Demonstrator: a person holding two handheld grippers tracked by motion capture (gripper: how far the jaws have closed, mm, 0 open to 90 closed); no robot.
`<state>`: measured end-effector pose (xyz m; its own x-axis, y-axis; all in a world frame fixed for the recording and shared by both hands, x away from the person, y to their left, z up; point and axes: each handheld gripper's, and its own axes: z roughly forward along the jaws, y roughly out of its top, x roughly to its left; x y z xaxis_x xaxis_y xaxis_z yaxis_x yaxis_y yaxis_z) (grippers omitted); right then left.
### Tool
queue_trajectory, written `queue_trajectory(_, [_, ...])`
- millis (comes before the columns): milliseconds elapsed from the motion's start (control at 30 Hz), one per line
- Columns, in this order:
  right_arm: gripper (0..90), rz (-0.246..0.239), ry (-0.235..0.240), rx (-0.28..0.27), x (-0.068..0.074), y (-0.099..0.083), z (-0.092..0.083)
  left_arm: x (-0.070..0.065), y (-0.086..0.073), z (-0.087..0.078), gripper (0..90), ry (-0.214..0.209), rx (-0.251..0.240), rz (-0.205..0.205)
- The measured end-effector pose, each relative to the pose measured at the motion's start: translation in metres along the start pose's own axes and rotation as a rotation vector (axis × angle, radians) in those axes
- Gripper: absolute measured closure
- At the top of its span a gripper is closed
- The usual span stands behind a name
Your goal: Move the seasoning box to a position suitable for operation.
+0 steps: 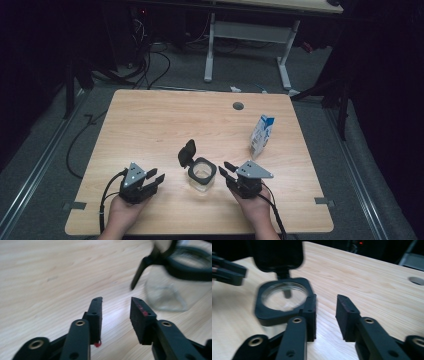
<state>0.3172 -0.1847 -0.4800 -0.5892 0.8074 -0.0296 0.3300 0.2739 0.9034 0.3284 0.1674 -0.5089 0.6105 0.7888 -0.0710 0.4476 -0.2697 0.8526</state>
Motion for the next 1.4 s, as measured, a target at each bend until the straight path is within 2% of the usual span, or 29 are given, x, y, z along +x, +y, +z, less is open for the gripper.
queue_trajectory(67, [67.5,-0.007,-0.042,0.000,-0.003,-0.005,0.001,0.007,-0.005,0.001,57.2,-0.002,0.005,-0.008])
queue_trajectory(167, [65.9,0.001,-0.072,0.024,-0.009,-0.010,0.004,0.015,-0.009,0.003,54.4,-0.016,0.011,-0.015])
queue_trajectory(300, [63.9,0.039,-0.088,0.042,-0.017,-0.015,0.008,0.018,-0.010,0.003,55.8,-0.049,0.016,0.009])
queue_trajectory(433, [63.2,0.093,-0.110,0.050,-0.022,-0.021,0.008,0.019,-0.011,0.001,53.6,-0.049,0.011,0.041])
queue_trajectory(633, [61.0,0.119,-0.197,0.081,-0.027,-0.027,0.005,0.017,-0.020,0.002,50.8,-0.059,0.039,0.076])
queue_trajectory(800, [53.4,0.134,-0.235,0.059,-0.031,-0.030,0.001,0.021,-0.020,-0.003,49.5,-0.057,0.015,0.055])
queue_trajectory(867, [52.8,0.137,-0.251,0.055,-0.032,-0.032,0.000,0.024,-0.021,-0.004,49.7,-0.061,0.013,0.022])
queue_trajectory(900, [52.3,0.134,-0.261,0.055,-0.032,-0.033,-0.001,0.025,-0.021,-0.004,49.7,-0.058,0.016,0.020])
queue_trajectory(1000, [52.4,0.118,-0.272,0.056,-0.034,-0.038,-0.003,0.025,-0.023,-0.006,50.1,-0.048,0.011,0.022])
queue_trajectory(1133, [51.5,0.125,-0.279,0.059,-0.040,-0.044,-0.007,0.023,-0.023,-0.005,50.1,-0.047,0.011,0.027])
queue_trajectory(1400, [47.7,0.192,-0.321,0.092,-0.064,-0.041,-0.008,0.020,-0.022,-0.004,50.1,-0.058,-0.009,0.023])
